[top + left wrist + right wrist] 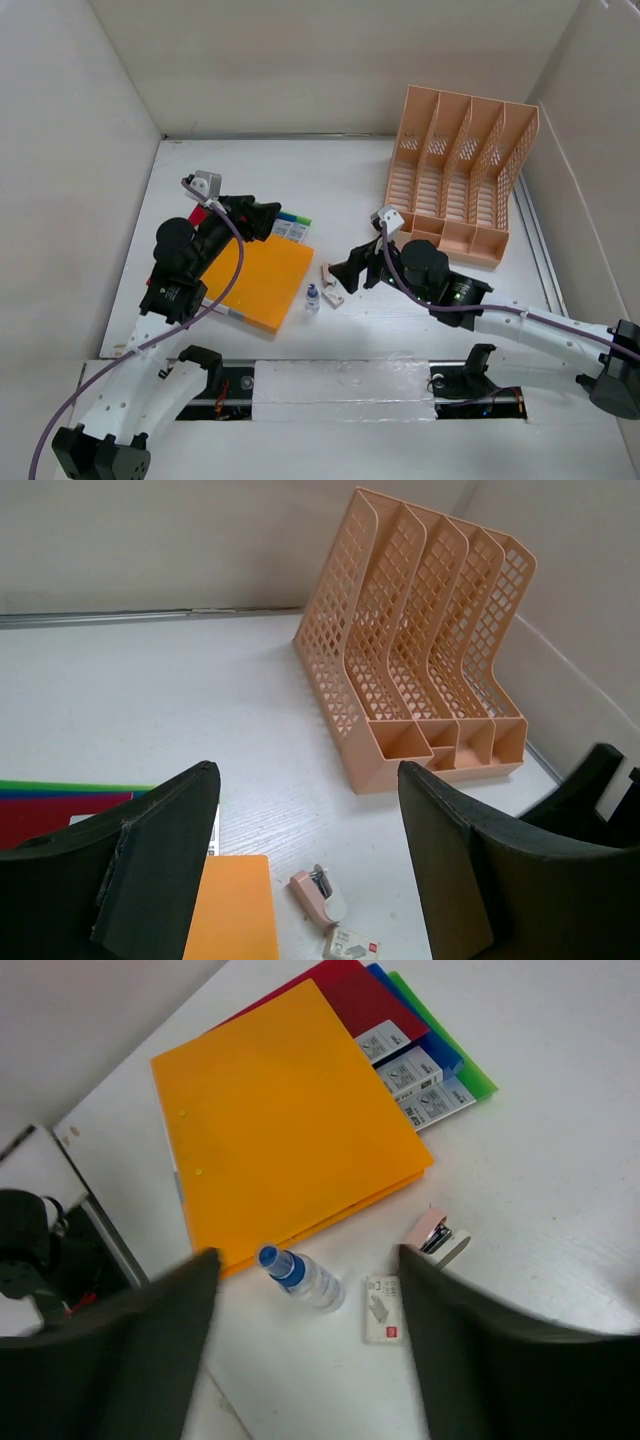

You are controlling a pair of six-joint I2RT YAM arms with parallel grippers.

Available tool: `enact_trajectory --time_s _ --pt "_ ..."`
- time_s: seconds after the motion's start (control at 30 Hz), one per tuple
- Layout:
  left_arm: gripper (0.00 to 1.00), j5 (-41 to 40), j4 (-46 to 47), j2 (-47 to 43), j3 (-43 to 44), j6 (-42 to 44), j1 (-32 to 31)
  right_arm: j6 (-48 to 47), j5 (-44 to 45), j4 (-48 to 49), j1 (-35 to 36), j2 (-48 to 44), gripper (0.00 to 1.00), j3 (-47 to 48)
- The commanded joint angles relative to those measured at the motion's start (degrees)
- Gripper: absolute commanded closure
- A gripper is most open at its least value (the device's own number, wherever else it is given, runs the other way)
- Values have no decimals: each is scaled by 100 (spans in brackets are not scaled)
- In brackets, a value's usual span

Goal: Organize the desk

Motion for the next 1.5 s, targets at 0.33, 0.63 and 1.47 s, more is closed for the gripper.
enact_trajectory --time_s 0.33,0.63,1.47 --pt "38 313 393 -152 131 132 -19 -193 -143 -251 250 197 38 436" --pt "38 -2 271 -311 96 132 -19 -395 -292 -339 418 653 6 506" --pt "39 173 270 -196 122 62 -19 -316 366 461 752 2710 38 911"
